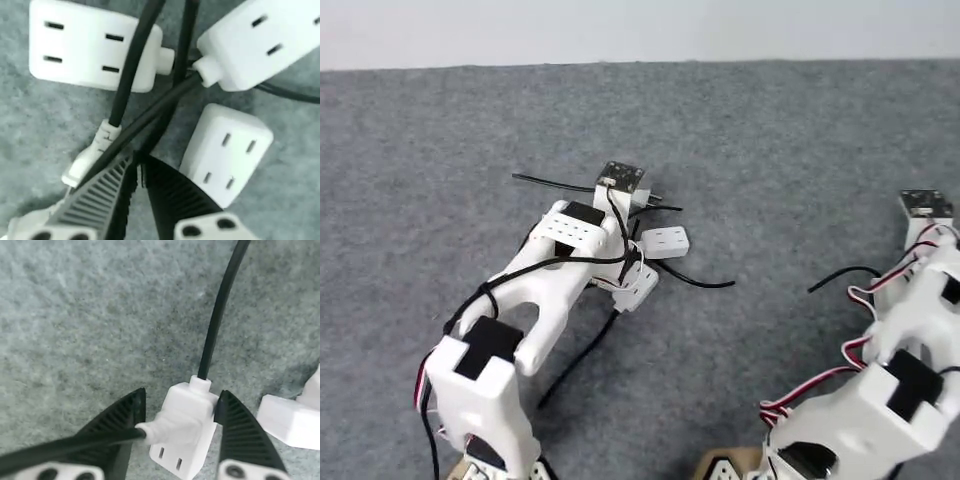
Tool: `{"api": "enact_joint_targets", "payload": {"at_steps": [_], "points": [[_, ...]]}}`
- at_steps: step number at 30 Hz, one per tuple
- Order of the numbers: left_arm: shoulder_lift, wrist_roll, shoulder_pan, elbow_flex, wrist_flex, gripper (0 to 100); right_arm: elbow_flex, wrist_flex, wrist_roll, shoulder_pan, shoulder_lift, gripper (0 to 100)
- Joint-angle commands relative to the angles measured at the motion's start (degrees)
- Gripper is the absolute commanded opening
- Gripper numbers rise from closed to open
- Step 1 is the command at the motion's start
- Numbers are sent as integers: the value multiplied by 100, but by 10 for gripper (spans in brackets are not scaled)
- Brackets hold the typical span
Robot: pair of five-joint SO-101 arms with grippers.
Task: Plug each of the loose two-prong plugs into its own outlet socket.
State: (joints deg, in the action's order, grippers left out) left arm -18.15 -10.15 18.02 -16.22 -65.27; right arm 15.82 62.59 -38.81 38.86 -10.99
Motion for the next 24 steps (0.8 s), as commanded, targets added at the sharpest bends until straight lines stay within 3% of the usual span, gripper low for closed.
{"api": "enact_joint_targets", "payload": {"at_steps": [1,3,6,10,15,24], "points": [[862,-53,79,31,-79,14,-281,48,88,-40,92,220],[1407,18,185,-171,-79,15,-281,48,88,-40,84,220],[2119,818,527,-681,-62,35,-281,57,79,-13,84,220],[2541,1468,897,-1657,308,183,-281,57,79,31,66,220],[2532,2215,554,-2158,1099,325,-281,66,79,40,66,220],[2031,2523,396,-1675,1442,331,-281,66,79,57,66,220]]}}
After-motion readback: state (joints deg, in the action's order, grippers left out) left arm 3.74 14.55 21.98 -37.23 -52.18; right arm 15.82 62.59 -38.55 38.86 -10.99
